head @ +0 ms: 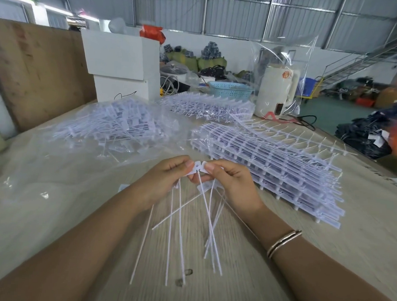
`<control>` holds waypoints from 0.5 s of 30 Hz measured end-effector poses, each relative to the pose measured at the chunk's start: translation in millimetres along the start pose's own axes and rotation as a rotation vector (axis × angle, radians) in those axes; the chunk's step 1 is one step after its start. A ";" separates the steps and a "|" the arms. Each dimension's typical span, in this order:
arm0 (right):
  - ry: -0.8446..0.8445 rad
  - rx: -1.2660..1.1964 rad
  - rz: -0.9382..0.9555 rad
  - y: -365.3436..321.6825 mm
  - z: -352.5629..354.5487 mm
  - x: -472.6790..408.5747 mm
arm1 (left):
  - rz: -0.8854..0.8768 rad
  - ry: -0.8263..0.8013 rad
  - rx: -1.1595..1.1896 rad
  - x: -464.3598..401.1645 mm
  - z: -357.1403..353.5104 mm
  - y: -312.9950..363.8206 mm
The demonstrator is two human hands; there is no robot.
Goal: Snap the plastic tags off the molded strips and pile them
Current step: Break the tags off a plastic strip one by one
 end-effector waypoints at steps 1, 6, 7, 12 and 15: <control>0.005 -0.024 0.003 -0.4 -0.7 -0.1 | -0.019 0.021 0.005 0.0 1.0 2.1; 0.015 -0.083 0.000 -1.7 0.1 -0.4 | -0.017 0.025 -0.011 -0.8 -1.7 -1.3; 0.013 -0.080 -0.004 -0.7 1.1 -0.4 | -0.009 0.027 -0.012 -1.0 -1.1 -2.5; 0.003 -0.088 -0.028 4.3 1.0 -0.7 | -0.058 -0.012 -0.037 -0.3 -3.5 -2.0; 0.119 -0.184 -0.051 4.6 16.3 -1.0 | -0.054 0.021 0.106 -2.0 6.7 -1.1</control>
Point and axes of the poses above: each hand's wrist, its own x-axis away from the middle knuckle, its own z-axis out of the back of the hand, y = z × x, the point moved 9 cm from there along -x, towards the middle knuckle, and after that the axes turned 9 degrees about z, right-handed, at the moved point
